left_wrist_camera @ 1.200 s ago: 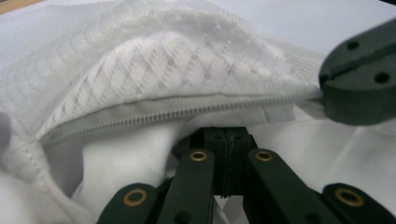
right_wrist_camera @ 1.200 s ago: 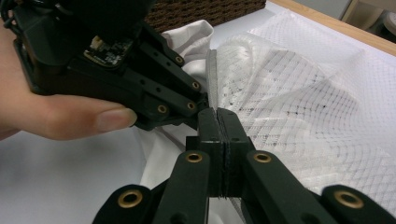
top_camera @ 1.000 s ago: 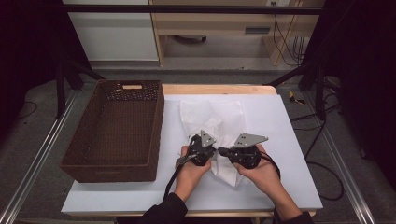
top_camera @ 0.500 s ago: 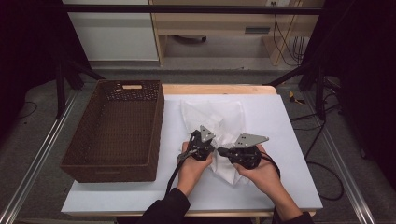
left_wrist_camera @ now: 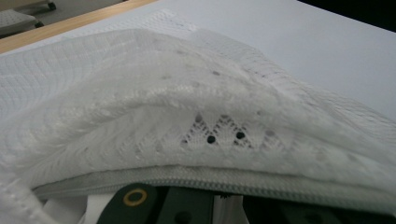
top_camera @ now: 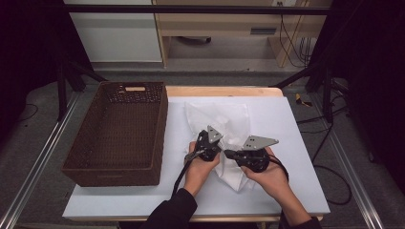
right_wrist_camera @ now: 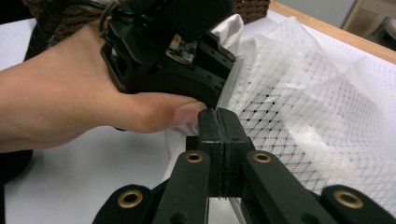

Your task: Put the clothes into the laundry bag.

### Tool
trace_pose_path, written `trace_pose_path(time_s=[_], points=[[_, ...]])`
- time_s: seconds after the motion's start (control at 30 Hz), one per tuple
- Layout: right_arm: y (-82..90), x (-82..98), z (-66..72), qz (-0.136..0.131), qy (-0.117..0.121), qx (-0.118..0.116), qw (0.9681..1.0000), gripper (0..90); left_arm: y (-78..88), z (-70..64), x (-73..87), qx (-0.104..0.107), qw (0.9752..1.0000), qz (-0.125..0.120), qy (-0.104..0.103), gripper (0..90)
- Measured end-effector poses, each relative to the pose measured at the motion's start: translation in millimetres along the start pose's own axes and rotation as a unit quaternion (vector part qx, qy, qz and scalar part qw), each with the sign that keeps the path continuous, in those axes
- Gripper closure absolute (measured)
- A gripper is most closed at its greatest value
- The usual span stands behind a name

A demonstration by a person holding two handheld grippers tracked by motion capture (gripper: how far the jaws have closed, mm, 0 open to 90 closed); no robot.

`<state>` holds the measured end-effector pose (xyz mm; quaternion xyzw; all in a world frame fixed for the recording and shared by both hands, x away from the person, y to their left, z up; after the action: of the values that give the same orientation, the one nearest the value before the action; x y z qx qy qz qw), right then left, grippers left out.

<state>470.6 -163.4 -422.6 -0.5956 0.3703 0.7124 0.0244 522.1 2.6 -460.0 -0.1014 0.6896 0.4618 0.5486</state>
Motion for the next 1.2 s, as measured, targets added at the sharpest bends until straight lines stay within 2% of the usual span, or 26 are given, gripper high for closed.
trace_pose_path(time_s=[0.07,0.13,0.27,0.47,0.53,0.6,0.63,0.67,0.77,0.8,0.93,1.07,1.17,1.2], points=[[0.2,1.6,-2.6,0.001,-0.003,0.003,1.0,90.0,4.7,-1.0,2.2,0.01,0.9999,0.005,0.0,90.0],[0.6,2.8,-4.8,0.001,-0.007,0.008,0.9999,90.0,12.0,-3.7,5.5,0.017,0.9997,0.014,-0.008,90.0],[0.8,3.7,-7.0,0.002,-0.009,0.012,0.9999,90.0,34.8,-8.7,10.6,0.034,0.9991,0.022,-0.016,90.0],[1.0,3.9,-7.2,0.003,-0.009,0.015,0.9999,90.0,71.5,-13.9,20.5,0.033,0.998,0.037,-0.038,90.0],[0.9,4.0,-7.5,0.004,-0.007,0.014,0.9999,90.0,79.3,-13.0,26.1,0.033,0.9975,0.051,-0.036,90.0],[0.9,3.9,-7.8,0.004,-0.006,0.013,0.9999,90.0,83.6,-13.9,32.7,0.042,0.9963,0.069,-0.028,90.0],[0.9,3.9,-7.8,0.004,-0.007,0.013,0.9999,90.0,84.4,-15.8,36.1,0.05,0.9952,0.08,-0.026,90.0],[1.0,3.7,-7.8,0.004,-0.007,0.013,0.9999,90.0,84.4,-17.7,39.1,0.054,0.9938,0.092,-0.033,90.0],[1.2,3.1,-7.5,0.003,-0.006,0.013,0.9999,90.0,79.2,-24.2,46.8,0.054,0.9895,0.122,-0.056,90.0],[1.5,3.0,-7.2,0.003,-0.007,0.013,0.9999,90.0,76.3,-24.8,48.7,0.053,0.9887,0.127,-0.058,90.0],[2.4,2.6,-6.9,0.002,-0.007,0.013,0.9999,90.0,62.8,-22.5,49.7,0.052,0.9882,0.136,-0.048,90.0],[2.7,2.5,-7.5,0.001,-0.007,0.011,0.9999,90.0,50.7,-24.5,47.7,0.056,0.986,0.149,-0.05,90.0],[3.1,2.1,-7.5,0.001,-0.008,0.011,0.9999,90.0,43.8,-25.5,45.6,0.053,0.9859,0.15,-0.052,90.0],[3.2,2.0,-7.3,0.001,-0.007,0.01,0.9999,90.0,41.4,-25.5,44.5,0.051,0.987,0.144,-0.049,90.0]])
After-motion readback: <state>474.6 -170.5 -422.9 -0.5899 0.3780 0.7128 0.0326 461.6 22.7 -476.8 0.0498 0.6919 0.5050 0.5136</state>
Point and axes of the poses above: each handheld gripper's, and its own axes: y roughly backward along the jaws, x roughly out of its underside, z roughly to its left, the point moved 1 cm from there along -y, roughly forward along the jaws, and after that the axes turned 2 degrees about -x, right-handed, at the moved point
